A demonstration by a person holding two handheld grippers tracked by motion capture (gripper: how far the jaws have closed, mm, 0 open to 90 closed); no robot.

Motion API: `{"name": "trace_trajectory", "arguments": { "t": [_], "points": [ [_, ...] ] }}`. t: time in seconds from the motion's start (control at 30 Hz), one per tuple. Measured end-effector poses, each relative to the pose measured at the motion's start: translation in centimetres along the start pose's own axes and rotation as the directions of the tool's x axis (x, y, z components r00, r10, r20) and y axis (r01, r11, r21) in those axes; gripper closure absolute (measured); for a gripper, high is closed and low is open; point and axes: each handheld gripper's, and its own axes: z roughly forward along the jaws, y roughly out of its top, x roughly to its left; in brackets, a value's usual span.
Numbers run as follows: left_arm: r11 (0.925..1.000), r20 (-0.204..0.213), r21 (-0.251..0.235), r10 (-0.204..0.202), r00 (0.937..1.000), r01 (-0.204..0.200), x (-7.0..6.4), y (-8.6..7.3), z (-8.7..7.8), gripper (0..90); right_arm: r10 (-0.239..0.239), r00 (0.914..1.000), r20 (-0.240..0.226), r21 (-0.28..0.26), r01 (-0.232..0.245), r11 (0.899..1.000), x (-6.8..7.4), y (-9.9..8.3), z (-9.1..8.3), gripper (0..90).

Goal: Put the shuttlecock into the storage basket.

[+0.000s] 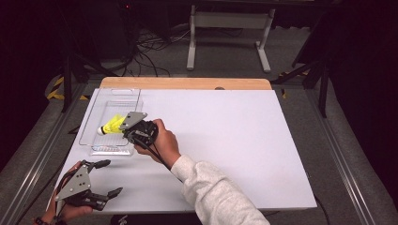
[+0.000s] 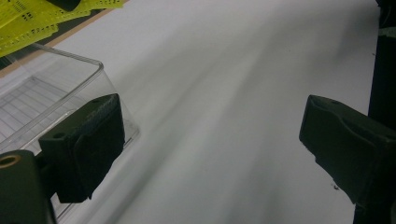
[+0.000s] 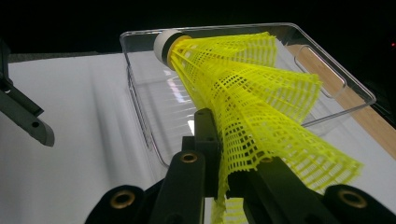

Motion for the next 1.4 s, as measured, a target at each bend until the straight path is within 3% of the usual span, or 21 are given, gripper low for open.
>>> {"name": "trace_trajectory", "arguments": {
  "t": [0.77,1.17,1.4],
  "points": [
    [1.0000,0.008,-0.004,-0.004,1.0000,0.004,0.0,0.0,-0.1,8.0,-0.065,0.9976,-0.026,0.078,0.067,0.995,1.1,1.1,2.6,88.3],
    [0.9999,0.006,-0.010,-0.007,1.0000,0.007,0.0,-0.1,-0.4,8.0,-0.102,0.9929,-0.062,0.132,0.109,0.985,2.1,2.0,4.3,88.3],
    [1.0000,0.008,-0.006,-0.004,1.0000,0.004,0.0,-0.1,-0.4,8.1,-0.094,0.9933,-0.068,0.150,0.103,0.983,2.3,2.2,5.2,88.2]
  ]
}}
